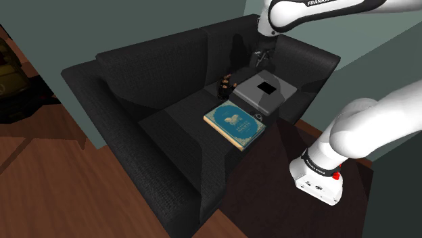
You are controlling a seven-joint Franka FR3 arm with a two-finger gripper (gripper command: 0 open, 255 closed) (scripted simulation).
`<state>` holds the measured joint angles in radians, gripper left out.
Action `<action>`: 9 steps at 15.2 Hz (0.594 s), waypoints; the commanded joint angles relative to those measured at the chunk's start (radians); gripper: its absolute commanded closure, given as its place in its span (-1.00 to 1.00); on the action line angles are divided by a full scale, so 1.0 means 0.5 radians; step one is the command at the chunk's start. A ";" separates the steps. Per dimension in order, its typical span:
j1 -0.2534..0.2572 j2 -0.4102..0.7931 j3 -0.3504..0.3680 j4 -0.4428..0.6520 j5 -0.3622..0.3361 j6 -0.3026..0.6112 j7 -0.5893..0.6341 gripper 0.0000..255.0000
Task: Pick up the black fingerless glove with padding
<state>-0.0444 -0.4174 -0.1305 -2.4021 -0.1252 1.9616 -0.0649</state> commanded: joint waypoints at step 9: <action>-0.031 0.780 -0.088 0.344 0.107 0.456 0.035 -1.00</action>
<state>-0.0565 -0.0734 -0.1686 -2.2525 -0.0804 2.1642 -0.0442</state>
